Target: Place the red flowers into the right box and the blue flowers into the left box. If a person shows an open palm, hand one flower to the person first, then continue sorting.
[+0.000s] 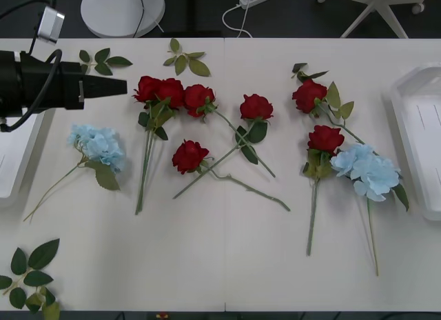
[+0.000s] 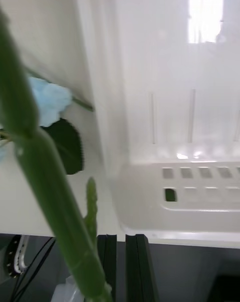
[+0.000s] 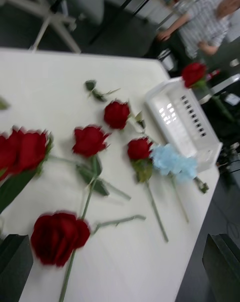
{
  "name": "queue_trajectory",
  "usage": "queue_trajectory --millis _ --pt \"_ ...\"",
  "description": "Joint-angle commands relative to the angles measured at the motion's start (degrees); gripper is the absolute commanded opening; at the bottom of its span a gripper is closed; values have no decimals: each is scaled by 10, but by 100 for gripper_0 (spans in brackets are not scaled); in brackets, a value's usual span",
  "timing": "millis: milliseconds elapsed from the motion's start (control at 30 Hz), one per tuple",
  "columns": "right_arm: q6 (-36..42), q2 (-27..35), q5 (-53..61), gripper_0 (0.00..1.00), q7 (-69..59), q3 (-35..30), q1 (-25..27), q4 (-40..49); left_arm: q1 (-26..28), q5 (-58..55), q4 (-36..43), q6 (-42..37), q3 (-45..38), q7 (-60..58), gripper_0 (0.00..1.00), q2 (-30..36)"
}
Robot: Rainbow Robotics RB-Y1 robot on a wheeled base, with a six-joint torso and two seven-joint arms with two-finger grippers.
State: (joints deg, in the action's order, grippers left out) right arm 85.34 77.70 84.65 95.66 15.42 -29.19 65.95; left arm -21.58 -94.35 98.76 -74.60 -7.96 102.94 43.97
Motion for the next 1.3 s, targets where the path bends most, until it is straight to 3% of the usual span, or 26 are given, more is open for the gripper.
queue_trajectory --millis 33,233,600,933,967,1033,1167,1300 --pt "-30 -35 -63 0 29 -19 -17 -52 23 59 7 -62 -6 50 100 88" --pt "-85 -90 -140 0 30 -20 -17 -116 44 125 7 -99 10 51 100 133" --pt "-208 -157 -219 0 31 -19 -17 -191 22 289 -33 -86 83 68 100 137" --pt "-272 -164 -240 0 42 -19 -17 -214 -10 341 -126 3 176 183 100 137" --pt "-277 -164 -242 2 44 -19 -17 -214 -11 341 -132 16 184 192 100 137" --pt "-288 -163 -244 27 46 -19 -17 -214 -14 341 -145 41 201 210 100 133" --pt "-297 -163 -249 61 50 -19 -17 -214 -29 347 -180 57 216 244 100 115" --pt "-287 -155 -241 77 59 -19 -17 -204 -45 352 -222 69 219 292 100 90"
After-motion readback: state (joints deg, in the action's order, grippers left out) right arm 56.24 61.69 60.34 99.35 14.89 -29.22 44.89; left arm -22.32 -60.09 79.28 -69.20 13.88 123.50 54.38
